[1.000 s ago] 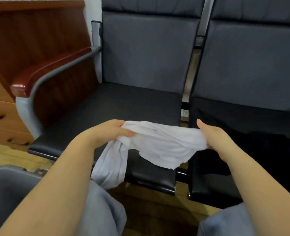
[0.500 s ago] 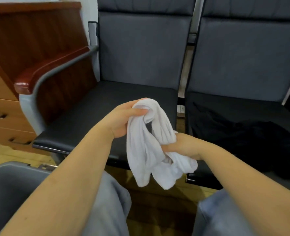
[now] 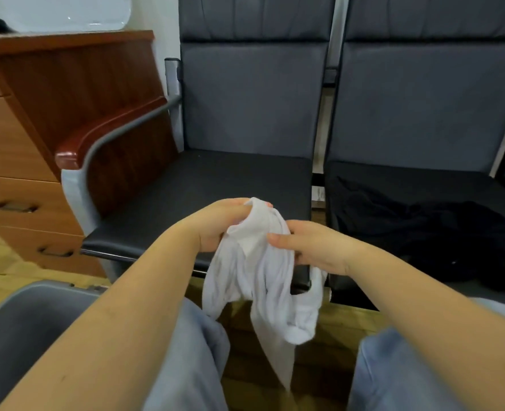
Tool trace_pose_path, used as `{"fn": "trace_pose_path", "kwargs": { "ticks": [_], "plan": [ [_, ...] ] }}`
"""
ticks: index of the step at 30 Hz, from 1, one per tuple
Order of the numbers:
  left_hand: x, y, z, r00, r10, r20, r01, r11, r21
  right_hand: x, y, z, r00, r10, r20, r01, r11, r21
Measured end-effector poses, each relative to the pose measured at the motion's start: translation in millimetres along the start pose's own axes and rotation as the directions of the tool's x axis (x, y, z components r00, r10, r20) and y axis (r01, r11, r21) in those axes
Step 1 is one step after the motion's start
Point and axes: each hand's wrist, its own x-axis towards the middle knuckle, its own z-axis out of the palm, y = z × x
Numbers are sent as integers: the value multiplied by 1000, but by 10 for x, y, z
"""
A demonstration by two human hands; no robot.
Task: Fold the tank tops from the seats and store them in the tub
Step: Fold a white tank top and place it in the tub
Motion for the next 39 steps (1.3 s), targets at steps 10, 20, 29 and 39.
{"fn": "trace_pose_path", "kwargs": {
  "ticks": [10, 20, 29, 39],
  "plan": [
    [190, -8, -73, 998, -58, 1, 58, 995, 84, -130, -107, -592, 950, -12, -311, 164, 868, 469],
    [202, 68, 53, 998, 28, 58, -29, 1000, 0, 13, -9, -163, 947, -91, -309, 38, 984, -172],
    [245, 73, 26, 982, -17, 188, 48, 986, -160, -8, -33, -377, 924, -193, -331, 149, 977, -155],
    [211, 122, 46, 996, 80, -40, -89, 911, -402, -126, -34, -470, 964, -112, -241, 134, 988, 78]
  ]
}}
